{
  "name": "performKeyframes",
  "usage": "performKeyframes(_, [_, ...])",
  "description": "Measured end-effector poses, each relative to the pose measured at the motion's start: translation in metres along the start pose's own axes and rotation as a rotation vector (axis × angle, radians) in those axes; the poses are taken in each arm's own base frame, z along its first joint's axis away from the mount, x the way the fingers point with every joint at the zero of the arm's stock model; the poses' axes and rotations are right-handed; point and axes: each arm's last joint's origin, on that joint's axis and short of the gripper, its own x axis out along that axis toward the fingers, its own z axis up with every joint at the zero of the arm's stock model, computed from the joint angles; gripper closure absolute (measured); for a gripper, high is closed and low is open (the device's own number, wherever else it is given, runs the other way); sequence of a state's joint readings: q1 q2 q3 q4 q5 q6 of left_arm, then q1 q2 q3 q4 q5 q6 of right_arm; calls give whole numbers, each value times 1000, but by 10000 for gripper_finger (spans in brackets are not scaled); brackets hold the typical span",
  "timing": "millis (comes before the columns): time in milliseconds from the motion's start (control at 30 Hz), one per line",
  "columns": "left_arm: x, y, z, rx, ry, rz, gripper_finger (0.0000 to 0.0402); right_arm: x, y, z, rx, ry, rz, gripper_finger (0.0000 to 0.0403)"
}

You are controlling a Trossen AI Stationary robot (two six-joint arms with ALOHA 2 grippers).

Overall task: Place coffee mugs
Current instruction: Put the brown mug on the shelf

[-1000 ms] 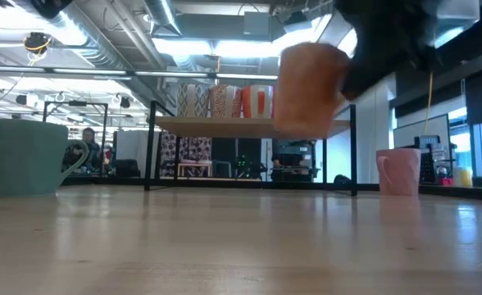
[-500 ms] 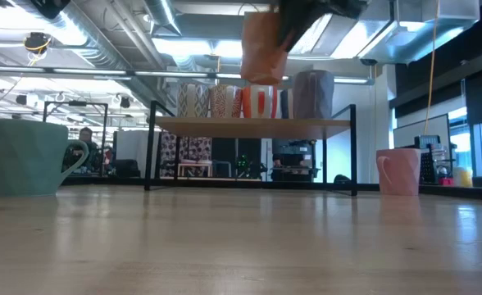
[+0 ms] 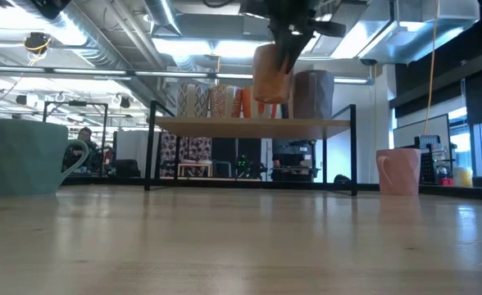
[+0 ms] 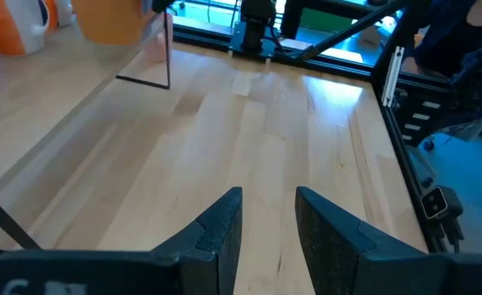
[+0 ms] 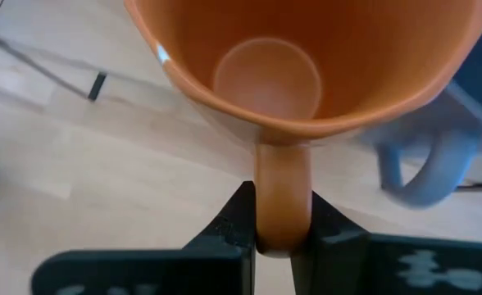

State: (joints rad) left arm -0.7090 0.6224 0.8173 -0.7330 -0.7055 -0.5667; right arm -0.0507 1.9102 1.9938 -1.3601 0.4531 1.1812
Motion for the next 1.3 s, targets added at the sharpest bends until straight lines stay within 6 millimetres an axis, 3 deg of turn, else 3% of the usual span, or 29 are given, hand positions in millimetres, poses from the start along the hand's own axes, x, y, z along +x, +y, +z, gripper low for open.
performKeyframes(200, [0, 0, 0, 1, 3, -5, 292, 14, -1, 9, 21, 11, -28, 381])
performKeyframes(467, [0, 0, 0, 2, 4, -6, 292, 36, 9, 1, -2, 43, -73, 381])
performKeyframes(1000, [0, 0, 0, 2, 4, -7, 292, 42, 10, 11, 75, -44, -75, 369])
performKeyframes(1300, [0, -1, -1, -1, 13, -19, 292, 52, 16, 7, 46, -29, -77, 273])
